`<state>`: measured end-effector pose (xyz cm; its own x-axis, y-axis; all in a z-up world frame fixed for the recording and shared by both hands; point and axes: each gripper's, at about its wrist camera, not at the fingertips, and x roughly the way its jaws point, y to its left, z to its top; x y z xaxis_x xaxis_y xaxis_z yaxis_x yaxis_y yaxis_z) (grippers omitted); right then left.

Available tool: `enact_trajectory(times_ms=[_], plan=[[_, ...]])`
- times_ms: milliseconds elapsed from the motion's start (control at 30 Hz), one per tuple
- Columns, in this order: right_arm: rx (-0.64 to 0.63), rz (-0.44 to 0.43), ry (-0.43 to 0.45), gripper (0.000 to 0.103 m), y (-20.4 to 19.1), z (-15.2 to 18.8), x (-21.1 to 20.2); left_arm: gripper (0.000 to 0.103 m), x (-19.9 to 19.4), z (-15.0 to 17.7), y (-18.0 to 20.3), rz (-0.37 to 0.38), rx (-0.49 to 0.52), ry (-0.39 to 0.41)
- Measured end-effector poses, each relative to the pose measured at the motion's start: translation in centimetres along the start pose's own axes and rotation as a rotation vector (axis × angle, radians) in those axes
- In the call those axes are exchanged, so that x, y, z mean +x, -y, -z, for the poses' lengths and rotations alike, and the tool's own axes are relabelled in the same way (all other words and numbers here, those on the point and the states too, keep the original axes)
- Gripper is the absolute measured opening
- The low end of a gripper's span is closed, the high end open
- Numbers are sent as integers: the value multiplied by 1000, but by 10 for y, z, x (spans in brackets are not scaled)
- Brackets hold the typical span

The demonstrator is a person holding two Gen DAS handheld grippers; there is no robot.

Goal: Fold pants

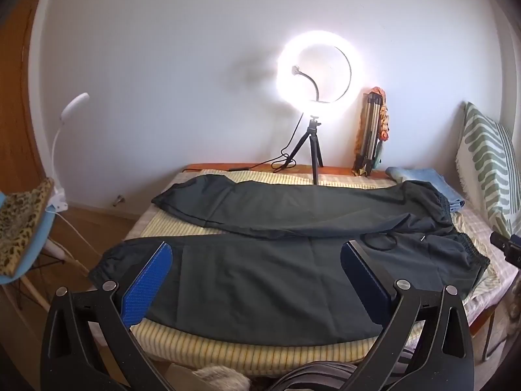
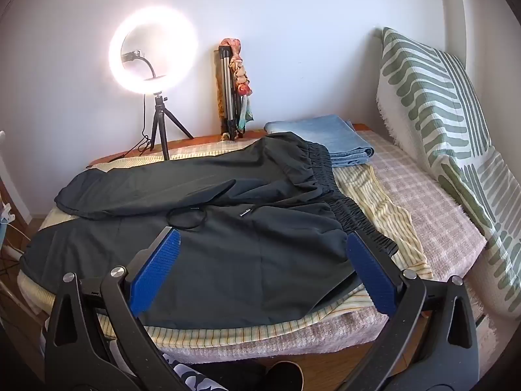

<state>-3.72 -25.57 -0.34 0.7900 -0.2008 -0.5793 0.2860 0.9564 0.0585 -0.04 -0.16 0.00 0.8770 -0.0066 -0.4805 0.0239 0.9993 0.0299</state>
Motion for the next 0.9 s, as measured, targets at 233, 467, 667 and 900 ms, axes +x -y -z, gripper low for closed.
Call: enact_trajectory(times_ms=[233,467,667,900], plan=[[-1,-5,9,103,-1,0,-3,103,-3,0,7,7,-38,-3],[-2,-11,6,103,-3,3,-1,103,-1,-1,-5,18,-54,-10],[-3,-19,5,103,-4,4,-1,103,-3,-2,-4,17,-52,-1],[-10,-31,7,103,-5,5,-1,103,-3,-2,-6,14,-57,-2]])
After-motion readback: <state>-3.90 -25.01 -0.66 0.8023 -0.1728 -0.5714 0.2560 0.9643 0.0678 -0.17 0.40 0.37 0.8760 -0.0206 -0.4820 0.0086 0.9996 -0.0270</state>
